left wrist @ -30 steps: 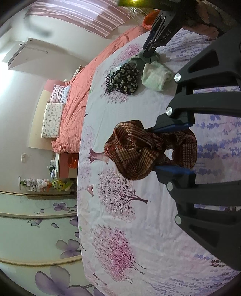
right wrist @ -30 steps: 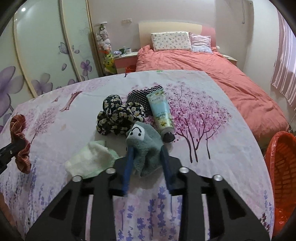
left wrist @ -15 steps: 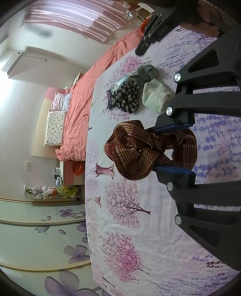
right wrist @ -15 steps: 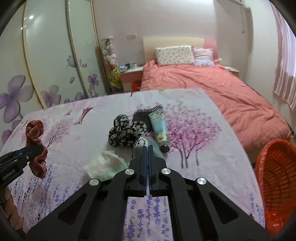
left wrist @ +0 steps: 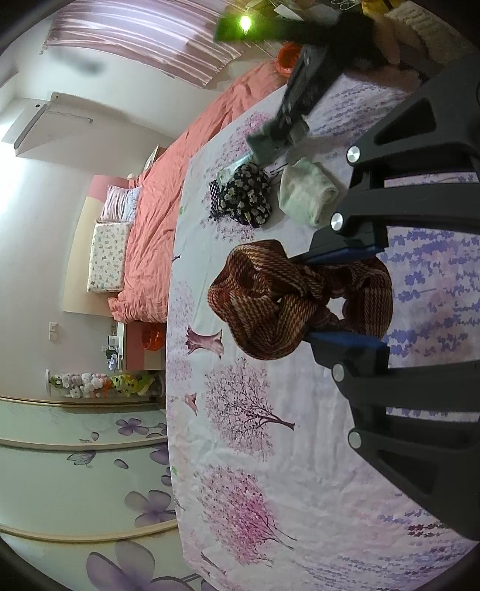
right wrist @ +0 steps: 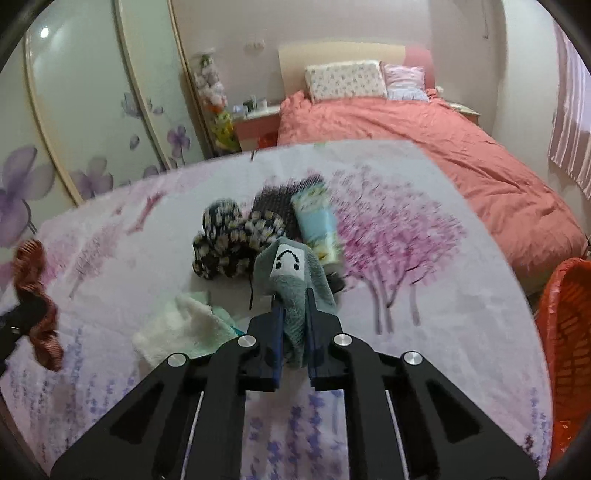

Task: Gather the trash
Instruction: 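Grasp the grey-green cloth with the right tool while the left tool holds the plaid cloth, then carry the plaid and grey-green cloths over the orange basket and open both tools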

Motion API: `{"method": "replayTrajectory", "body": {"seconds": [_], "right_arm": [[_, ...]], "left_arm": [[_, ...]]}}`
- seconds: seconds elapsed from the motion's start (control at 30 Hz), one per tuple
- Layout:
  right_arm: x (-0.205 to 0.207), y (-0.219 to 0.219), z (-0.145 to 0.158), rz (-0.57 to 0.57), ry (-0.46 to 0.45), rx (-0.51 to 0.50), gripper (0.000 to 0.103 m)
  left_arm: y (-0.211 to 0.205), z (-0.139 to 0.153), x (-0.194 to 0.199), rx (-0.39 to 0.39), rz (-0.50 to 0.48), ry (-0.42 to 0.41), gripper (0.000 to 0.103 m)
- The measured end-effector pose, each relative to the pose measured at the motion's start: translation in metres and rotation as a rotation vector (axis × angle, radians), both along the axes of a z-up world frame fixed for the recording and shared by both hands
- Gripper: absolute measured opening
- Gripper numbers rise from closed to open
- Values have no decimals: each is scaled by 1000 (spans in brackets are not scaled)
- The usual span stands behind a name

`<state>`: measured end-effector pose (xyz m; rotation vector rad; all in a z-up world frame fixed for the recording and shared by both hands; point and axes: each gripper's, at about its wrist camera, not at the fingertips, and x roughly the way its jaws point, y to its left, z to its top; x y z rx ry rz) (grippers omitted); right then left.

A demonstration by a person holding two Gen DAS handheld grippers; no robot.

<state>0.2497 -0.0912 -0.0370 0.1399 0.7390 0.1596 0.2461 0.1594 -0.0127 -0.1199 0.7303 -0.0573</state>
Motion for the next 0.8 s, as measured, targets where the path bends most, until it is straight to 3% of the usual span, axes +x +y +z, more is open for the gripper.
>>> {"method": "replayTrajectory", "body": {"seconds": [0.4, 0.8], "right_arm": [[-75, -64, 78, -106, -212, 82, 10], [-125, -117, 95, -211, -292, 96, 10]], "left_arm": [[-45, 26, -18, -10, -82, -47, 32], [-112, 60, -42, -53, -225, -89, 32]]}}
